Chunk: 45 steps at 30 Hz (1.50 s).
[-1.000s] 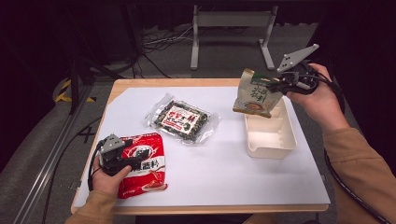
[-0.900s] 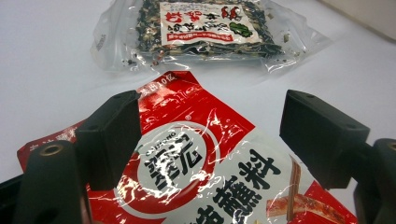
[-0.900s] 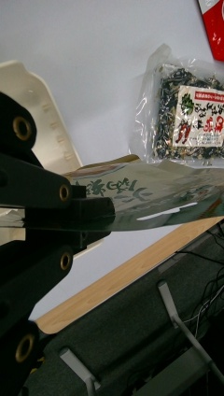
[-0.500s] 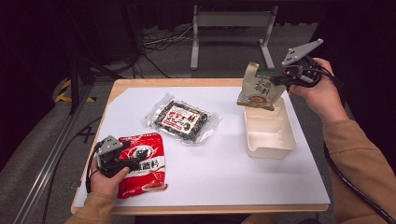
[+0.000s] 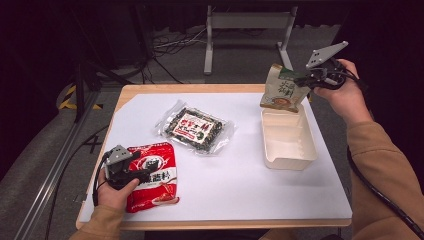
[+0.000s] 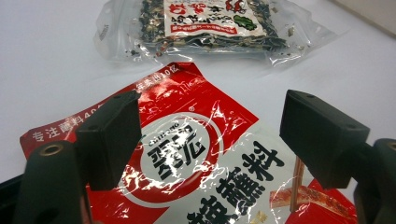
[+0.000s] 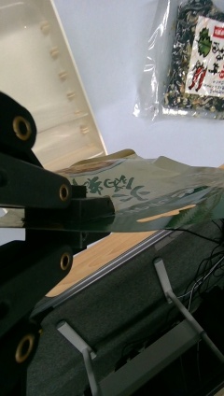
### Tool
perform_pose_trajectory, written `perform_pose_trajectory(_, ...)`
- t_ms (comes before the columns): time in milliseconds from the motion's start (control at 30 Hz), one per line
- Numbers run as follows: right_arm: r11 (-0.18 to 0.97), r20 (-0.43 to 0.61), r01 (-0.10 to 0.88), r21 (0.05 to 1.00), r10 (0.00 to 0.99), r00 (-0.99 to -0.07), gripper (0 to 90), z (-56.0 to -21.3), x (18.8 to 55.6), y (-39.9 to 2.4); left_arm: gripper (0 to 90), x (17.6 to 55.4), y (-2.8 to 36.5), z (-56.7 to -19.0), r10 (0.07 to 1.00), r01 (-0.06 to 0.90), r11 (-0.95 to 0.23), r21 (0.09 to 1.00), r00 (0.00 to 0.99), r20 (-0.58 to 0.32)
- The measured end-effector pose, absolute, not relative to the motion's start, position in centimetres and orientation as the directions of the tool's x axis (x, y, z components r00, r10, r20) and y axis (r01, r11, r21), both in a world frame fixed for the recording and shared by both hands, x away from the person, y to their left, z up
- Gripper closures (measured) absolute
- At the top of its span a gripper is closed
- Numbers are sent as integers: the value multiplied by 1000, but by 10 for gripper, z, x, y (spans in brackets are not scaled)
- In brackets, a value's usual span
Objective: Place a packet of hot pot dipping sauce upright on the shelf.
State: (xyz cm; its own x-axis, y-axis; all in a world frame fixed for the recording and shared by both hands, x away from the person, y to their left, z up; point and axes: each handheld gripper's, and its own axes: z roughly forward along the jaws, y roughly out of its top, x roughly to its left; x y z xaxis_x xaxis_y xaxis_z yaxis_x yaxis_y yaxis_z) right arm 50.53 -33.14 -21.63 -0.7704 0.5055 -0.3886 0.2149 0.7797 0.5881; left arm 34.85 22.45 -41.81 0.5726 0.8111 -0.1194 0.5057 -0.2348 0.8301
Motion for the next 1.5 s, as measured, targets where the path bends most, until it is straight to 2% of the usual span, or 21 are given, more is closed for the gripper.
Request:
perform_pose_trajectory(767,790,-401,222,571,504,-765,892,-235,529,-345,211,340,231,-418,825,512,-218,831,552,-123)
perform_pose_trajectory(1000,815,-412,220,536,479,-775,892,-241,534,-345,211,337,234,-419,830,519,-214,828,543,-125)
perform_pose_trajectory(1500,816,-384,228,531,472,-794,889,-255,535,-341,211,339,233,-419,827,515,-217,829,548,-124)
